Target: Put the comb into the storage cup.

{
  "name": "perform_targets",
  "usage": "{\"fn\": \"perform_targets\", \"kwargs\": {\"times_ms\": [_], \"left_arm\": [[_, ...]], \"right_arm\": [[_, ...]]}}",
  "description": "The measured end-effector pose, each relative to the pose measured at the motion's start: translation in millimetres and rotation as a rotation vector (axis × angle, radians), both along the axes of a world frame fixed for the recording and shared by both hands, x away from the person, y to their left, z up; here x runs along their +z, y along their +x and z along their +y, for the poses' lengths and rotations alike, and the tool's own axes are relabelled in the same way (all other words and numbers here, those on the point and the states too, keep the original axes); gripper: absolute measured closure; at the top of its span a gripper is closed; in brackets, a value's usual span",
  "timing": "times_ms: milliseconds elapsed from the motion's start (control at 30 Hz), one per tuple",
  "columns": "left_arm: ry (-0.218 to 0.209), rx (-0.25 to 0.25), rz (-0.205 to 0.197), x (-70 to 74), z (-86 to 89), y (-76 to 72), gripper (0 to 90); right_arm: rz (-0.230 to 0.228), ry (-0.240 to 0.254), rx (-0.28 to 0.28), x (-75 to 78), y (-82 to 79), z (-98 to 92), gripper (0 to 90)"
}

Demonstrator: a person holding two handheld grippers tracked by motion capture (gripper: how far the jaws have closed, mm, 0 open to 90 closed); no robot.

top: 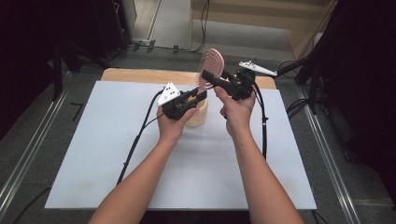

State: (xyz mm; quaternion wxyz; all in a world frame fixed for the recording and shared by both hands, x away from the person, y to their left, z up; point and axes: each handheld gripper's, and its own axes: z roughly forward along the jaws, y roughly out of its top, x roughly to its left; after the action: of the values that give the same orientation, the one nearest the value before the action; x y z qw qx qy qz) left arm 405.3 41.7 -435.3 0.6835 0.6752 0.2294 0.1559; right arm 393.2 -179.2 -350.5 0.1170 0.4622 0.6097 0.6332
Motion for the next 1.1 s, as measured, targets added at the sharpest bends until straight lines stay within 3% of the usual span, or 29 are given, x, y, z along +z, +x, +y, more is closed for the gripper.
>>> {"fn": "perform_targets", "kwargs": {"times_ms": [167, 200, 333, 433, 533, 667, 700, 733, 767, 800, 833, 867, 1100], "left_arm": [[0.020, -0.005, -0.018, 0.1, 0.4, -4.2, 70.5], [0.020, -0.005, -0.018, 0.1, 0.4, -4.2, 70.5], [0.040, 0.002, -0.028, 0.3, -0.2, -6.9, 70.4], [0.076, 0.034, -0.059, 1.3, 0.5, -9.2, 70.2], [0.062, 0.029, -0.037, 2.6, 3.4, -10.1, 67.7], [0.095, 0.053, -0.009, 2.7, 8.0, -12.3, 48.7], [0.112, 0.079, 0.016, 1.8, 11.0, -14.0, 41.2], [0.112, 0.079, 0.016, 1.8, 11.0, -14.0, 31.7], [0.090, 0.078, 0.078, 1.9, 16.9, -14.9, 21.3], [0.090, 0.078, 0.078, 1.9, 16.9, -14.9, 14.6], [0.081, 0.077, 0.112, 2.1, 22.9, -16.7, 8.5], [0.084, 0.069, 0.117, 1.9, 27.2, -17.7, 3.0], [0.079, 0.082, 0.117, -5.0, 52.4, -27.2, 0.0]], "right_arm": [[0.023, 0.023, 0.017, -3.3, 3.7, 4.2, 41.6], [0.023, 0.023, 0.017, -3.3, 3.7, 4.2, 41.6], [0.028, 0.026, 0.025, -4.2, 3.6, 5.7, 59.4], [0.029, 0.004, 0.015, -3.8, 2.6, 6.8, 61.5], [0.017, 0.012, 0.025, -2.8, 1.5, 7.5, 61.7], [-0.015, 0.049, 0.022, 0.4, -0.1, 5.1, 61.8], [-0.021, 0.056, 0.026, 1.3, -0.3, 4.4, 61.8], [-0.021, 0.056, 0.026, 1.3, -0.3, 4.4, 61.8], [-0.032, 0.052, 0.027, 2.8, -0.4, 4.7, 61.8], [-0.040, 0.049, 0.025, 3.3, -0.6, 5.0, 61.8], [-0.051, 0.045, 0.027, 4.0, -0.8, 5.4, 61.8], [-0.053, 0.044, 0.030, 4.4, -0.9, 5.6, 61.8], [-0.095, 0.038, 0.030, 5.6, 2.4, 7.5, 61.8]]}}
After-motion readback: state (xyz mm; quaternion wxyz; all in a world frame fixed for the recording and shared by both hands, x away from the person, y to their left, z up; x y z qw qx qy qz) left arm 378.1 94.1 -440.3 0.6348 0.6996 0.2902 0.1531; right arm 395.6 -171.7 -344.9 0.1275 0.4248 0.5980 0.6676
